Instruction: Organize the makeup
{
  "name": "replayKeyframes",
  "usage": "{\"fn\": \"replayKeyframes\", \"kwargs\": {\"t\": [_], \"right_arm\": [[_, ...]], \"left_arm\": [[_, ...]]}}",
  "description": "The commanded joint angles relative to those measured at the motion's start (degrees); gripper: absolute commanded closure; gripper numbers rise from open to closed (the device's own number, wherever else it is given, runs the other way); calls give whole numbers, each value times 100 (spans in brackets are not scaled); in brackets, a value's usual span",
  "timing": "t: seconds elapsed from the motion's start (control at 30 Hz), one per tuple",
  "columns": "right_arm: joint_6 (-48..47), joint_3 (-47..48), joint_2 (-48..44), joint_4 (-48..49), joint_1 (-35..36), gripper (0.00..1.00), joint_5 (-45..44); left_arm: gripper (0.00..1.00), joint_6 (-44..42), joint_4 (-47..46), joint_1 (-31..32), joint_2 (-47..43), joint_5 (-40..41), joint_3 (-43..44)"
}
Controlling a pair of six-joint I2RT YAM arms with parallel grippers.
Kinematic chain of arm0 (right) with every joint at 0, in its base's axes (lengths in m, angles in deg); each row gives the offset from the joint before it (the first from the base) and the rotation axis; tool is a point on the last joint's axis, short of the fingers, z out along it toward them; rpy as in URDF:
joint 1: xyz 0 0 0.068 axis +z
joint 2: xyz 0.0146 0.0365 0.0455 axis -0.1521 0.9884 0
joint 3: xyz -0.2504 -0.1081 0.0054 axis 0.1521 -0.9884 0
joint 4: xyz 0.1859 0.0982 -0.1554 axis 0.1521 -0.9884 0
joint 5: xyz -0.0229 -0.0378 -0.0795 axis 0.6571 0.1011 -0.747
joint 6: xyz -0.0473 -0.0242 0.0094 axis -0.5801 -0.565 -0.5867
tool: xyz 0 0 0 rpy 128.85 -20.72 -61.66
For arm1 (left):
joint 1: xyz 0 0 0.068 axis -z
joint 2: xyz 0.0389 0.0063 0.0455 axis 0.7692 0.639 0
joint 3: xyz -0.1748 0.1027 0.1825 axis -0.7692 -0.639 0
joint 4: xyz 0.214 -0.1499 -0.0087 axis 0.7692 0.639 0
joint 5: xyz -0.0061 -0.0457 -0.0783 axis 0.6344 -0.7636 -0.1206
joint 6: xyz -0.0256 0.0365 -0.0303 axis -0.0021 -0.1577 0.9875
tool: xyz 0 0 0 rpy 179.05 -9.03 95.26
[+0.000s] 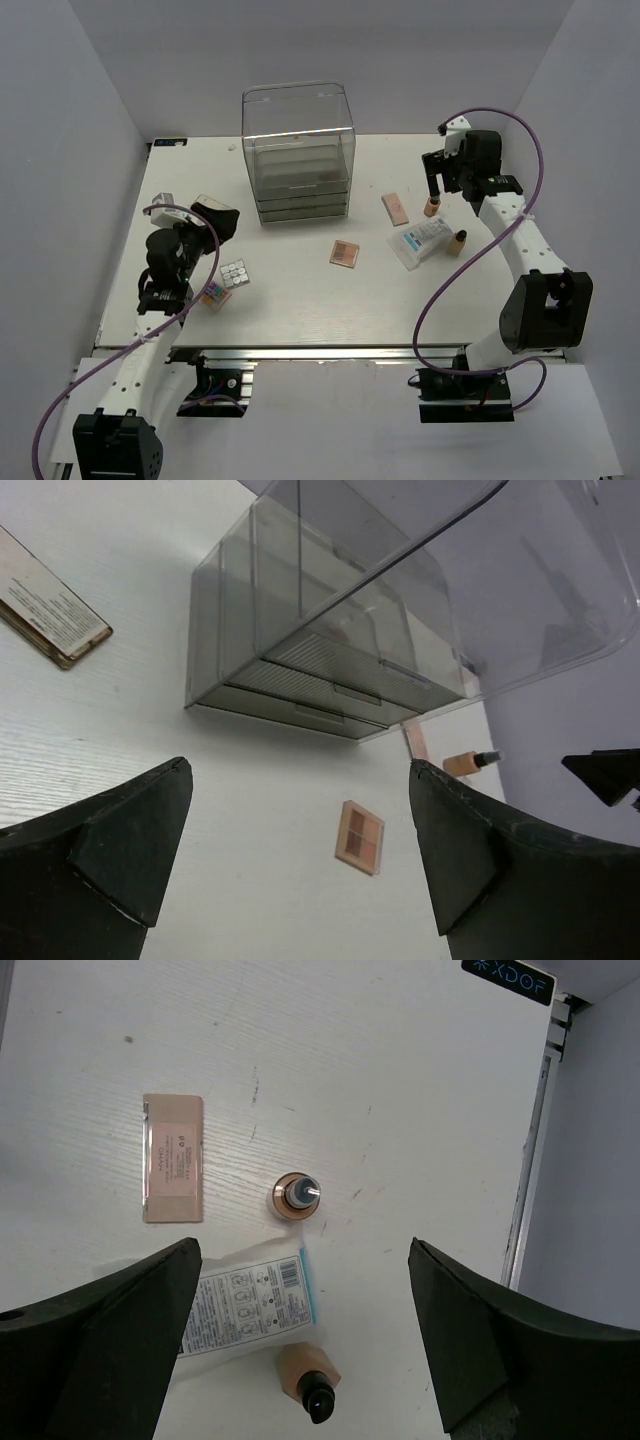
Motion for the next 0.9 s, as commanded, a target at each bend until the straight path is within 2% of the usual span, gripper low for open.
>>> {"fn": "replayKeyframes", "kwargs": {"t": [0.0,0.03,0.07,0.2,0.23,0.3,0.33,0.4,0.47,0.5,0.53,0.57,0.6,0.63,0.67,0.73,0.8,0.87], "right_arm": [[-435,210,-104,181,37,11,617],[-601,192,-209,128,37,10,944],[-1116,158,-349,23,37,11,1661],[-2453,-62,-736,-522,160,11,3280],[-2466,-176,-816,-436,395,11,3250],[-2632,-492,-974,-215,695,11,2847],[-2825,-545,-992,-285,957,11,2837],[-3142,-572,-1036,-654,1187,11,2951],[-2994,-642,-1071,-576,1504,11,2986],[-2942,-677,-1115,-471,1592,17,3021],[-2845,-695,-1142,-339,1723,29,3039],[-2383,-730,-1159,-164,1760,72,3065],[-2144,-791,-1194,212,1769,88,3126],[-1906,-844,-1212,416,1769,97,3153],[-1434,-897,-1221,601,1769,97,3179],[-966,-1055,-1247,1126,1769,62,3136],[-394,-1143,-1274,1401,1769,34,2995],[-173,-1310,-1309,1735,1769,29,2899]], "left_arm": [[2,437,-539,-11,-24,-350,-226],[2,569,-592,-11,3,-403,-271],[3,666,-705,-2,64,-499,-323],[18,815,-917,76,205,-719,-359],[20,825,-909,112,292,-720,-333],[35,860,-970,252,380,-755,-307],[46,921,-1057,314,477,-755,-315],[76,1131,-1417,576,635,-746,-341],[78,1229,-1628,814,959,-624,-280],[67,1412,-1742,1076,1057,-527,-280],[56,1509,-1874,1218,1162,-274,-289],[45,1615,-2128,1359,1354,-115,-298],[36,1755,-2243,1595,1443,35,-298],[26,1809,-2366,1685,1531,306,-298],[23,1879,-2655,1729,1628,430,-280],[19,2230,-2972,1773,1935,712,-280],[19,2624,-3640,1817,2216,1107,-271],[19,2950,-4052,1835,2717,1388,-210]]}}
